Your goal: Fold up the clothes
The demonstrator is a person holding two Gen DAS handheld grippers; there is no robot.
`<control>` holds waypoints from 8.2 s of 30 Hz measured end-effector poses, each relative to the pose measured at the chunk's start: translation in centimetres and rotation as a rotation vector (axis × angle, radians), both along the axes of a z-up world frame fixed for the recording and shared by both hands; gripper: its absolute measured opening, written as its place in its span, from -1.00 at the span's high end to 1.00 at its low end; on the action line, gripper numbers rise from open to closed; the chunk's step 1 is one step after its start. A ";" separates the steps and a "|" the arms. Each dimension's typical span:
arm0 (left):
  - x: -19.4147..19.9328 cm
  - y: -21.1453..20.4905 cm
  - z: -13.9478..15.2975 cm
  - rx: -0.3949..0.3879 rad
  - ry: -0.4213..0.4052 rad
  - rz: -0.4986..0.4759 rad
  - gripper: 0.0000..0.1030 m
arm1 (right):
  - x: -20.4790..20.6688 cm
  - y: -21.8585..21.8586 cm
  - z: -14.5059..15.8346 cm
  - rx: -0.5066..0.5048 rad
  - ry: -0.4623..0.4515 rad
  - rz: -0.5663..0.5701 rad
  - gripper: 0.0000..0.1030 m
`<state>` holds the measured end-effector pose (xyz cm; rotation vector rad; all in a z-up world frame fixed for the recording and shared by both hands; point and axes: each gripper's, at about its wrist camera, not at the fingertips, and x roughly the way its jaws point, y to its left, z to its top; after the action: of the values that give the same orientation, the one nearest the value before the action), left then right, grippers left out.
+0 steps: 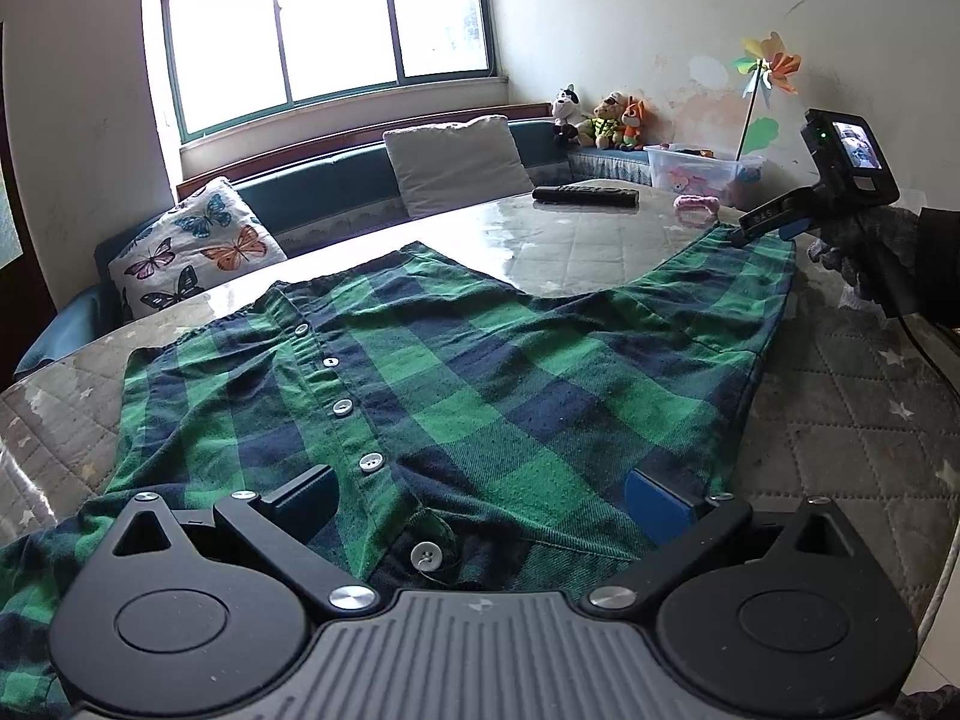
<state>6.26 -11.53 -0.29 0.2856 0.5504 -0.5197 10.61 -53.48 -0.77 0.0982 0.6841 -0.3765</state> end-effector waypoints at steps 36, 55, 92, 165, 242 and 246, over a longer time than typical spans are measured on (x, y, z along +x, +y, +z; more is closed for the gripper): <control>-0.1 1.4 0.6 -0.011 -0.009 0.069 -1.00 | -4.6 5.2 6.7 0.126 -0.164 0.167 0.86; -1.8 8.0 1.5 -0.081 -0.054 0.238 -1.00 | -3.9 29.7 14.6 0.209 -0.226 0.833 0.86; 0.4 11.3 -0.3 -0.096 0.066 0.369 -0.35 | -10.1 23.4 3.7 0.207 0.086 0.796 0.04; 2.2 12.4 -0.9 0.004 0.040 0.414 0.76 | -4.1 25.3 3.9 0.124 -0.009 0.763 0.13; 6.4 37.6 4.7 -0.297 -0.082 1.073 0.91 | -4.7 43.2 4.1 0.022 0.008 1.153 -0.02; 4.5 32.7 8.5 -0.342 -0.166 0.921 0.91 | -4.6 41.6 4.7 0.080 -0.010 1.106 -0.02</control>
<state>10.79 21.12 8.23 -0.2572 0.3687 0.3062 6.00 -11.92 3.98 -0.2051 0.6481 0.7125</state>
